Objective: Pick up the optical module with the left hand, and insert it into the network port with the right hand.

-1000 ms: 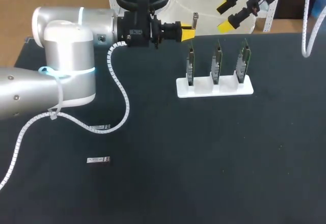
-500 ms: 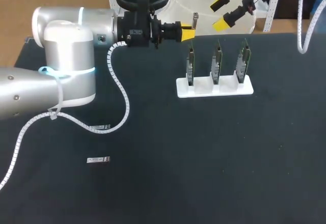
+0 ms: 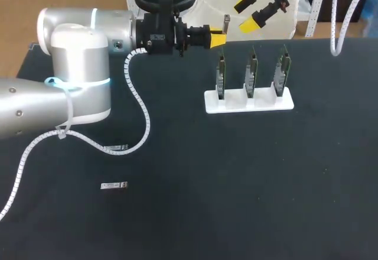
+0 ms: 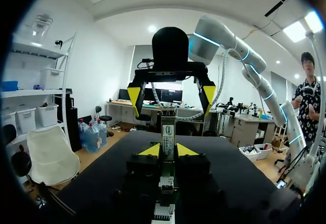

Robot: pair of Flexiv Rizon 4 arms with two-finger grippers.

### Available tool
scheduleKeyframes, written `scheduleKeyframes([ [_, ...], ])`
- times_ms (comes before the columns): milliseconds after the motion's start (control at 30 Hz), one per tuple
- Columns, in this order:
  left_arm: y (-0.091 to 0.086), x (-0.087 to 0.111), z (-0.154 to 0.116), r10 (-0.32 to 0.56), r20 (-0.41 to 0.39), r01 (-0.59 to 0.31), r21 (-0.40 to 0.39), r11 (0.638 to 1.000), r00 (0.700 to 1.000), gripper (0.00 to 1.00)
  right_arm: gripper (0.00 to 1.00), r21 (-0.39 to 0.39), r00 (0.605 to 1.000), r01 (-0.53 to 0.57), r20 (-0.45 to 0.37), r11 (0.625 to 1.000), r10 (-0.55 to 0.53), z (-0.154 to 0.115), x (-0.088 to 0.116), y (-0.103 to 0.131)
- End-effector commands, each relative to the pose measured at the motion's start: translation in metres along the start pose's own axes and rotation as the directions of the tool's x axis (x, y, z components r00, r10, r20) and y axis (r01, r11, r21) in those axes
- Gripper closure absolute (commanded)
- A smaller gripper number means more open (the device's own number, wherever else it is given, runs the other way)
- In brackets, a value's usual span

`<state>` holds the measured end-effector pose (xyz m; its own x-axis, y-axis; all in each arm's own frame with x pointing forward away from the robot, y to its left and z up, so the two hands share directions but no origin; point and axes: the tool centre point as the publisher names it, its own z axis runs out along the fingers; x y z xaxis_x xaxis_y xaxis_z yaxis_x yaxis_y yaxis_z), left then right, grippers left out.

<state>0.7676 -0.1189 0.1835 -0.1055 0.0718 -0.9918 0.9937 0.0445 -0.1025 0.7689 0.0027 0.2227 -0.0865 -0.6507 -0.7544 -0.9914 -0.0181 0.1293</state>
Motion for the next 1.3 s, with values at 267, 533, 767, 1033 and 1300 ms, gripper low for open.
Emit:
scheduleKeyframes([
  [267,-0.001,0.000,0.000,0.001,0.002,-0.001,-0.005,1.000,1.000,1.00,0.00,0.015,0.999,-0.005,0.035,1.000,0.005,0.014,-0.004,0.005],
  [533,-0.001,0.000,0.000,0.001,0.002,-0.001,-0.005,1.000,1.000,1.00,0.00,0.002,0.999,-0.013,0.053,1.000,0.012,0.019,-0.007,0.003],
  [767,-0.001,0.000,0.000,0.001,0.002,-0.001,-0.005,1.000,1.000,1.00,0.00,-0.003,0.998,-0.005,0.055,1.000,0.005,0.021,-0.012,0.000],
  [1033,-0.001,0.000,0.000,0.001,0.002,-0.001,-0.005,1.000,1.000,1.00,0.00,-0.001,0.999,0.006,0.049,1.000,-0.006,0.021,-0.016,-0.003],
  [1300,-0.001,0.000,0.000,0.001,0.002,-0.001,-0.005,1.000,1.000,1.00,0.00,-0.007,0.999,0.007,0.047,1.000,-0.007,0.022,-0.017,-0.005],
])
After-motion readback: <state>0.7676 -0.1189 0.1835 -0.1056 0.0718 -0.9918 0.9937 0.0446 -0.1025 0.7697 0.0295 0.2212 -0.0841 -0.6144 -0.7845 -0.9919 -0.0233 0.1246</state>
